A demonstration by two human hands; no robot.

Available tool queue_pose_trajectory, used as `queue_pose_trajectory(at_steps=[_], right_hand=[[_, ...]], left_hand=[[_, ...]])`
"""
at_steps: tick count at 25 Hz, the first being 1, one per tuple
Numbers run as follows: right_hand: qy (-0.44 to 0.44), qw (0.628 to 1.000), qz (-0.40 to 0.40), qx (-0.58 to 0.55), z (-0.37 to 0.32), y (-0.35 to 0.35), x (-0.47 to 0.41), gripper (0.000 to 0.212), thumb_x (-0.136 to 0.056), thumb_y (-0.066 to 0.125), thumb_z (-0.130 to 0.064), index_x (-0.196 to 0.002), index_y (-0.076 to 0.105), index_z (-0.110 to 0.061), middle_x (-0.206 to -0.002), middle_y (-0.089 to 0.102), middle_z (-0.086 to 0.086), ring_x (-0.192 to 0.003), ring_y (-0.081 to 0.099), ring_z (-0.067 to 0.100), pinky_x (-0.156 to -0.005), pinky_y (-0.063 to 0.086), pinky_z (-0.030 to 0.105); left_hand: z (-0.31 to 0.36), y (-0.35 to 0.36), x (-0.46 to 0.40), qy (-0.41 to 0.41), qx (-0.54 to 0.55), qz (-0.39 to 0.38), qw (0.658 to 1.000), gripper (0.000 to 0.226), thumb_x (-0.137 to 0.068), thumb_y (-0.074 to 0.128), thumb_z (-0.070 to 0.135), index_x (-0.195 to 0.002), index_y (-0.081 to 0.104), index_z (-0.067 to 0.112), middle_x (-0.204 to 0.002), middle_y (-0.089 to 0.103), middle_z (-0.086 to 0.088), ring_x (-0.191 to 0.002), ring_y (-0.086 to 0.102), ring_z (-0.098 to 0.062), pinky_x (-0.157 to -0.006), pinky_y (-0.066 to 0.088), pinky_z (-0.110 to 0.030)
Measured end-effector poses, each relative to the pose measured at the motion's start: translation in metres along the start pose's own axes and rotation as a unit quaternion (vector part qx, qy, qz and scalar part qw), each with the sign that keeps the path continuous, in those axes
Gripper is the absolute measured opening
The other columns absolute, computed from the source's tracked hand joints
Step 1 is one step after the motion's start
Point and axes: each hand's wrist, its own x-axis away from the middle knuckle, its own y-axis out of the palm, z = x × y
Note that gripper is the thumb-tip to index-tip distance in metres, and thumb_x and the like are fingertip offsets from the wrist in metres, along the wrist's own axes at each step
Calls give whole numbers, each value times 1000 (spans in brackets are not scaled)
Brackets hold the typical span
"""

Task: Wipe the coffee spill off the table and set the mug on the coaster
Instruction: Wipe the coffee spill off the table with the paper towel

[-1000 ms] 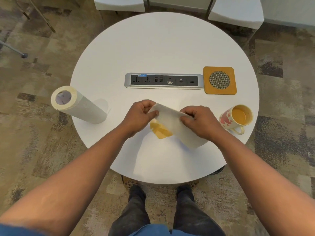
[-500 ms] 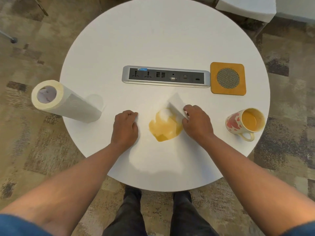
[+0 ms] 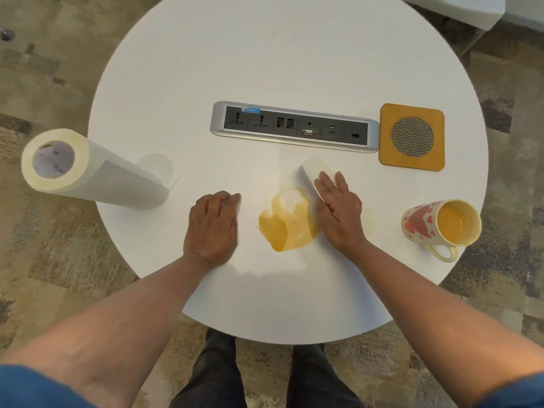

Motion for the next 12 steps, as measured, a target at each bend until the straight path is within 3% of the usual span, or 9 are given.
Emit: queue_pose_trajectory(at_steps=[4,9,12], right_hand=[[1,999,-37,-26,-11,3,-14,55,-99,26,-35,-152,38,-27,-163,28,-9,-155,2,14,-121,-1,40],[-132,982,-130,31,-32,21,-9,58,-98,22,-39,-153,36,-27,-163,24,-10,-154,3,14,-120,1,35],[-166,971,-161,60,-33,27,-2,57,-100,19,-41,-155,32,-30,-164,18,-15,-154,-3,11,-120,-4,32]], left_hand=[[0,0,-2,-3,-1,-2,1000,43,-94,50,17,-137,56,15,-131,51,-4,-118,43,-34,-96,36,-48],[0,1,-2,0,-3,7,1000,44,-93,51,17,-136,56,15,-131,49,-4,-118,44,-34,-95,35,-47],[0,1,-1,1,-7,11,1000,44,-93,50,18,-137,57,15,-132,50,-5,-118,45,-35,-94,35,-46]])
